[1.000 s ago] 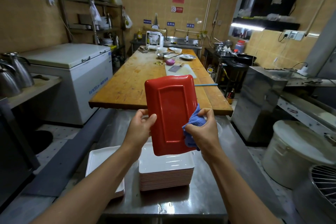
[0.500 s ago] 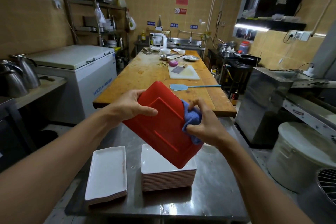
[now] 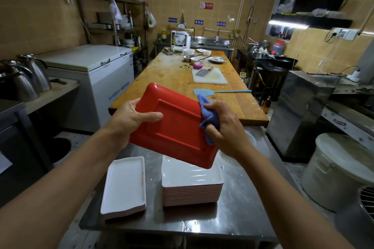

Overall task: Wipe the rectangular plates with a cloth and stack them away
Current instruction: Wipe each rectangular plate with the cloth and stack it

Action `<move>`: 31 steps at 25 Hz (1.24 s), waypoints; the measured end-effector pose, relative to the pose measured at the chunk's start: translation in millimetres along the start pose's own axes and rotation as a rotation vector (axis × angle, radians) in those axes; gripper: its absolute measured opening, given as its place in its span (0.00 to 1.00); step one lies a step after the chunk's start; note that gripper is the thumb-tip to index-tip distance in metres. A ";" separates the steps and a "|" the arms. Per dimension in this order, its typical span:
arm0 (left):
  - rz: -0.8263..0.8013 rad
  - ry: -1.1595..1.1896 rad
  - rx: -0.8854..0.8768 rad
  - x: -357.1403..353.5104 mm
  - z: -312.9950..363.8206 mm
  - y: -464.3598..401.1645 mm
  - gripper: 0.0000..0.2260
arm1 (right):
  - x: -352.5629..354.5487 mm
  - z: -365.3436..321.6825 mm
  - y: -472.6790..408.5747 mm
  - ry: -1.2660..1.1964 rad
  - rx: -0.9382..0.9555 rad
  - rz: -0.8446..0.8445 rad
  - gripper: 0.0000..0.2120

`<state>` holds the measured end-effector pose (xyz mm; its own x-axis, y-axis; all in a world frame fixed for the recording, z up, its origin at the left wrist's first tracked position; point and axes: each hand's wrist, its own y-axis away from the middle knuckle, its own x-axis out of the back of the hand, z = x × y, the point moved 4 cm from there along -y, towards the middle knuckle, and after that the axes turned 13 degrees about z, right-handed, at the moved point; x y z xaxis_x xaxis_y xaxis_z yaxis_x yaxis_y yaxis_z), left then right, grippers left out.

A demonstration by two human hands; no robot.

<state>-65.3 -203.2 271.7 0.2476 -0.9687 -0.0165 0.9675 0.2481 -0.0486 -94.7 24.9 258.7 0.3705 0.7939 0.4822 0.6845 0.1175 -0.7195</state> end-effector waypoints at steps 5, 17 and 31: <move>0.086 0.090 0.134 9.3 -18.0 0.7 0.22 | -7.4 10.6 6.1 -0.201 -0.177 0.019 0.17; 0.311 0.269 0.389 -10.7 -30.7 2.1 0.12 | -40.3 -11.8 47.4 0.077 0.104 0.074 0.21; 0.441 0.288 0.412 19.7 -44.6 12.5 0.14 | -76.8 -25.0 46.2 0.236 0.400 -0.109 0.31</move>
<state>-50.6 -219.0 226.2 0.6558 -0.7232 -0.2164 0.7337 0.5433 0.4081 -75.9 -45.6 201.0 0.4741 0.6128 0.6322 0.4491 0.4493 -0.7723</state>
